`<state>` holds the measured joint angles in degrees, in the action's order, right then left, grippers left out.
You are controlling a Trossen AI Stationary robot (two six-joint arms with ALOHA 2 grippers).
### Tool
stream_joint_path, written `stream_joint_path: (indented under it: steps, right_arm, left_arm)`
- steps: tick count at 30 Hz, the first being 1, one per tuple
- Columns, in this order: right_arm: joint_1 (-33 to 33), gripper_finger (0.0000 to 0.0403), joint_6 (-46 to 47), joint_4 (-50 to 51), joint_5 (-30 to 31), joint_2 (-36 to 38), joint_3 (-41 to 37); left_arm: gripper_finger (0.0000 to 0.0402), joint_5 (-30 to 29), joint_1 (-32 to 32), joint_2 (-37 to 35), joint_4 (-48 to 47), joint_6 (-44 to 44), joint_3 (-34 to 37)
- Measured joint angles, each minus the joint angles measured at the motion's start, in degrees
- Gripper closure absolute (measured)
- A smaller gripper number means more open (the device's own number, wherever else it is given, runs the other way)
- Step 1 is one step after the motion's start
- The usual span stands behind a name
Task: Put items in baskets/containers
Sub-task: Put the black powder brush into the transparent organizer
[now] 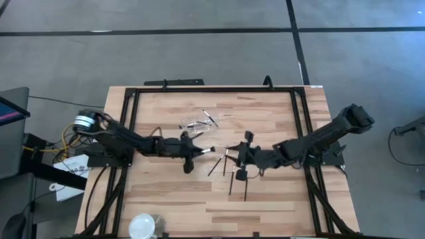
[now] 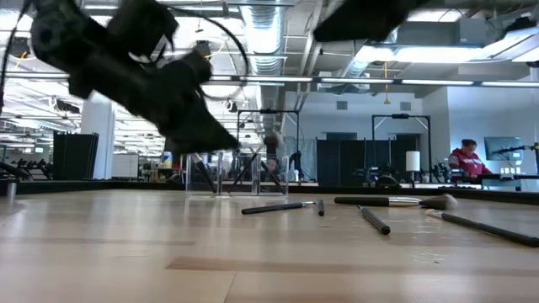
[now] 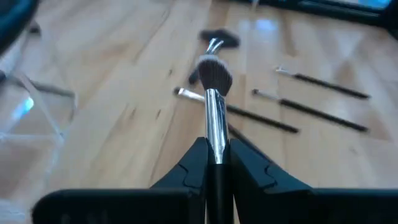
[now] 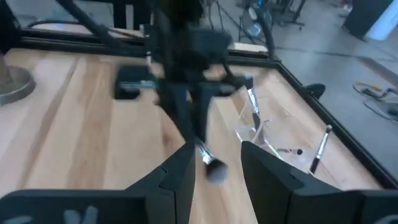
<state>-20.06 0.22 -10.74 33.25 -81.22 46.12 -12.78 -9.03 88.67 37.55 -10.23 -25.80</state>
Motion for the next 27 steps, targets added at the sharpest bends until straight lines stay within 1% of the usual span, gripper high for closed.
stream_joint_path:
  steps: [1, 3, 5, 8, 10, 13, 17, 23, 27]
  right_arm:
    - [1.66, 0.0282, -0.24, -4.45, -2.36, -0.4, -1.86]
    - [5.69, 0.0282, 3.1, -8.55, -9.05, -0.82, -3.47]
    - [9.42, 0.0281, 9.34, -9.18, -16.12, -1.43, -3.53]
    - [13.24, 0.0277, 15.3, -10.44, -22.01, -2.84, -3.54]
    - [13.91, 0.0272, 16.26, -10.96, -23.64, -4.74, -3.57]
    - [13.79, 0.026, 14.96, -16.23, -25.74, -8.88, -3.6]
    - [14.16, 0.0234, 14.36, -24.09, -27.83, -13.27, -3.31]
    - [15.69, 0.0194, 14.37, -25.57, -27.95, -15.5, -0.3]
    - [16.11, 0.0185, 14.37, -25.85, -27.95, -16.59, 1.07]
  left_arm:
    - [0.0361, 0.02, -0.07, -2.12, -0.01, 1.71, 0.19]
    - [0.036, -0.17, -0.04, -6.25, 0.77, 4.88, 0.65]
    - [0.0359, -0.6, -0.01, -9.45, 0.91, 7.9, 1.33]
    - [0.0359, -0.79, -0.2, -12.57, 0.37, 11.76, 2.61]
    - [0.0359, -2.75, -0.72, -13.55, 0.86, 14.29, 3.16]
    - [0.0359, -6.03, -1.25, -12.98, 0.5, 17.42, 3.39]
    - [0.0359, -6.52, -1.3, -11.89, 0.83, 19.15, 3.27]
    - [0.0359, -6.99, -1.25, -11.53, 0.87, 19.2, 3.3]
    - [0.0358, -6.96, -1.26, -11.53, 1.04, 19.2, 3.3]
